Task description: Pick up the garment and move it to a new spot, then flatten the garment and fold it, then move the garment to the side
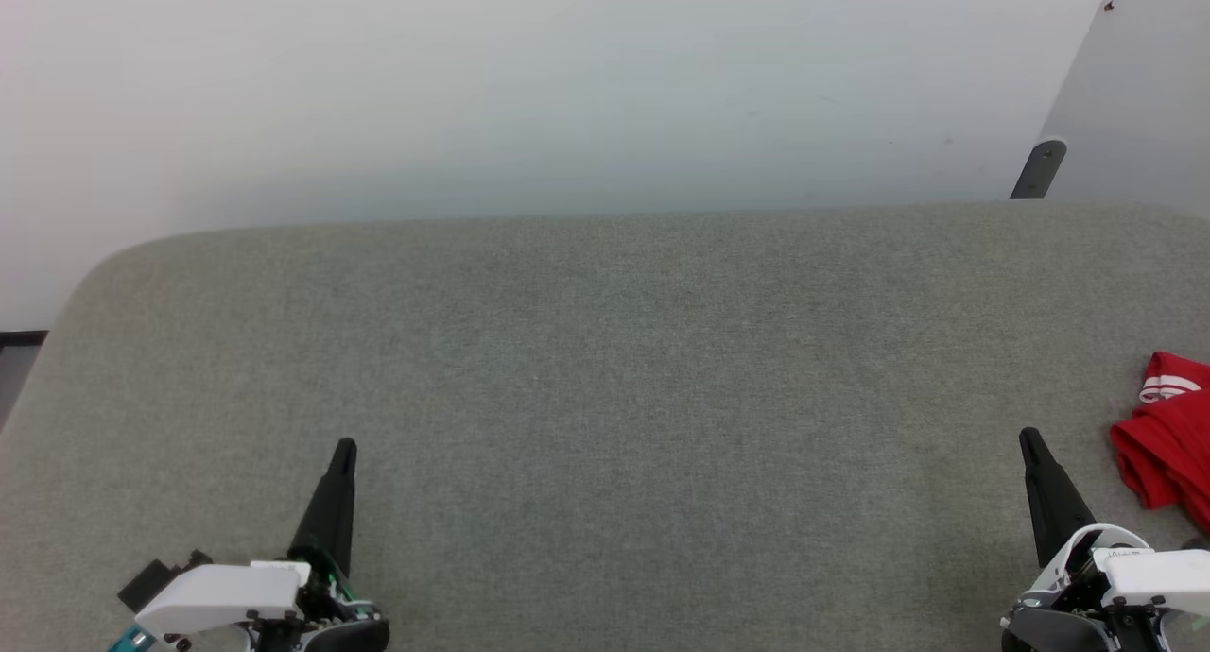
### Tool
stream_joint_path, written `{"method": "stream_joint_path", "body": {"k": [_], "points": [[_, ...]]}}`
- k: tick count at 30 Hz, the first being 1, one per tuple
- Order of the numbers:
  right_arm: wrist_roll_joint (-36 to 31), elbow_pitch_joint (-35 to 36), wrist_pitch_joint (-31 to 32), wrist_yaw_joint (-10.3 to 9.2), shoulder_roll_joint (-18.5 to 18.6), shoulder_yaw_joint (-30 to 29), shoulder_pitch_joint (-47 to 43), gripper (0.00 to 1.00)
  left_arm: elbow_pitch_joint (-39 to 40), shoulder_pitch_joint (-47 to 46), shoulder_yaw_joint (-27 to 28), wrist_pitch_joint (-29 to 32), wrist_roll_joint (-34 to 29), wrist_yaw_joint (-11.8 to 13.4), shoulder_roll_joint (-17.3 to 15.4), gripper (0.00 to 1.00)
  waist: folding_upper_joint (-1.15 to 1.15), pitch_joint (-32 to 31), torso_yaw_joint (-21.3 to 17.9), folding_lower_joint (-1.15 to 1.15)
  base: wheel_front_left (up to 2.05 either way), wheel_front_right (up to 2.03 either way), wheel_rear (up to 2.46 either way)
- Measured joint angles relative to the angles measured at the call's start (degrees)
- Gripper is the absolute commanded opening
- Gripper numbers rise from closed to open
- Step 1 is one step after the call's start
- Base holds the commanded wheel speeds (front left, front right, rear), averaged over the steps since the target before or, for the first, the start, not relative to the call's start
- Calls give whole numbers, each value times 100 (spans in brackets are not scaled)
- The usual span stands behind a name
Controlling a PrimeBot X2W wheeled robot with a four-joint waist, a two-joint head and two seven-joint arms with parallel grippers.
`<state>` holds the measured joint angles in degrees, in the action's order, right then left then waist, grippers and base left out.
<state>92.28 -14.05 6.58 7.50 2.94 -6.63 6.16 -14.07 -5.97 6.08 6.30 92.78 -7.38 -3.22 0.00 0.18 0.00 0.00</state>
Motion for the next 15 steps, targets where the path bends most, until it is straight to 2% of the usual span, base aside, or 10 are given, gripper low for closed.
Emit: {"method": "stream_joint_path", "body": {"k": [15], "points": [[0,0,0,0,-1,0,0,0,0,-2,7,7,-7,0,4,0,0,0,0,0,0,0,0]]}}
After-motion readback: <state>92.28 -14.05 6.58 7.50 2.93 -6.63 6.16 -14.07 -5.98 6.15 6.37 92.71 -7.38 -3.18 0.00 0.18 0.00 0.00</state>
